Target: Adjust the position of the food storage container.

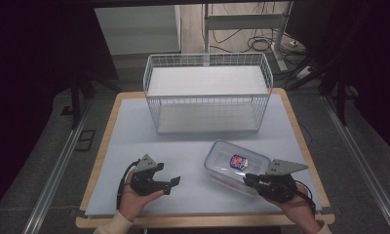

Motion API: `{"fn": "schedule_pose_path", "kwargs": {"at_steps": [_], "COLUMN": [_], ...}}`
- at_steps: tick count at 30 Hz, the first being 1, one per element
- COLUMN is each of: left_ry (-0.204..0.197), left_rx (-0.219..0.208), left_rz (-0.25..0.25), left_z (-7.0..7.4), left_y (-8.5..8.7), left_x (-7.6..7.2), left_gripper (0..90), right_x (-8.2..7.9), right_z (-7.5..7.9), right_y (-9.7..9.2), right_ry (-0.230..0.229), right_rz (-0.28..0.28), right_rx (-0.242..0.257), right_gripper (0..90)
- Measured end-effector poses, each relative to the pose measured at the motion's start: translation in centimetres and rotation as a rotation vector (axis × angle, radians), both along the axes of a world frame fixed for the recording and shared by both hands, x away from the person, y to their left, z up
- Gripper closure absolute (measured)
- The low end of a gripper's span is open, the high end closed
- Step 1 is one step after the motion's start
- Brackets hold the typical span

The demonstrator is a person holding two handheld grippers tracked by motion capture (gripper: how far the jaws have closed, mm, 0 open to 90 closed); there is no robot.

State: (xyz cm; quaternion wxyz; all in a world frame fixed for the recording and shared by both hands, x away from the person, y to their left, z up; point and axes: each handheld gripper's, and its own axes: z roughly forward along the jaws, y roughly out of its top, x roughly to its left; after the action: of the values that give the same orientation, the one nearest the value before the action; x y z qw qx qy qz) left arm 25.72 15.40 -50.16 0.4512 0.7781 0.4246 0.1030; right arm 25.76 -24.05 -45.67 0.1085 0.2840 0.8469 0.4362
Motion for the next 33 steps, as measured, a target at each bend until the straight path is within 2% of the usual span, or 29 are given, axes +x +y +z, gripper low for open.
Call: {"fn": "schedule_pose_path", "kwargs": {"at_steps": [3, 4, 5, 6, 7, 9, 11, 12, 14, 15, 21, 26, 28, 33], "left_ry": [0.022, 0.022, 0.02, 0.02, 0.022, 0.024, 0.024, 0.024, 0.022, 0.022, 0.026, 0.032, 0.033, 0.033], "left_rx": [0.003, 0.003, 0.002, 0.002, 0.0, 0.002, 0.003, 0.002, -0.007, -0.004, -0.001, -0.002, 0.0, 0.0], "left_rz": [0.011, 0.011, 0.009, 0.009, 0.011, 0.01, 0.009, 0.007, -0.001, -0.003, -0.007, -0.004, -0.004, -0.004], "left_z": [-0.2, -0.2, -0.2, -0.2, -0.2, -0.2, -0.2, -0.2, -0.2, -0.2, -0.4, -0.4, -0.4, -0.5], "left_y": [0.2, 0.2, 0.2, 0.2, 0.2, 0.2, 0.2, 0.1, 0.1, 0.1, 0.0, 0.1, 0.1, 0.1], "left_x": [0.1, 0.1, 0.1, 0.1, 0.1, 0.1, 0.1, 0.1, 0.1, 0.1, 0.2, 0.2, 0.2, 0.2], "left_gripper": [17.6, 17.6, 17.6, 17.6, 17.6, 17.6, 17.6, 17.6, 17.6, 17.6, 17.6, 17.6, 17.6, 17.5], "right_x": [-0.9, -0.9, -1.5, -1.5, -2.2, -2.6, -2.9, -3.2, -3.2, -3.3, -3.0, -2.6, -2.4, -2.4], "right_z": [-0.3, -0.3, -0.8, -0.8, -1.3, -1.9, -2.1, -2.6, -2.8, -3.2, -3.8, -3.8, -3.8, -3.8], "right_y": [0.4, 0.4, 0.6, 0.6, 0.8, 0.9, 0.9, 0.7, 0.6, 0.4, -0.3, -0.7, -1.0, -1.1], "right_ry": [0.005, 0.005, 0.012, 0.012, 0.02, 0.027, 0.031, 0.034, 0.034, 0.035, 0.023, -0.005, 0.012, 0.005], "right_rz": [0.042, 0.042, 0.068, 0.068, 0.084, 0.099, 0.1, 0.094, 0.091, 0.075, 0.025, -0.014, -0.012, -0.018], "right_rx": [-0.037, -0.037, -0.065, -0.065, -0.101, -0.133, -0.149, -0.18, -0.195, -0.222, -0.278, -0.311, -0.29, -0.296], "right_gripper": [89.5, 89.5, 89.6, 89.6, 89.6, 89.6, 89.6, 89.7, 89.7, 89.7, 89.8, 89.8, 89.9, 89.9]}}
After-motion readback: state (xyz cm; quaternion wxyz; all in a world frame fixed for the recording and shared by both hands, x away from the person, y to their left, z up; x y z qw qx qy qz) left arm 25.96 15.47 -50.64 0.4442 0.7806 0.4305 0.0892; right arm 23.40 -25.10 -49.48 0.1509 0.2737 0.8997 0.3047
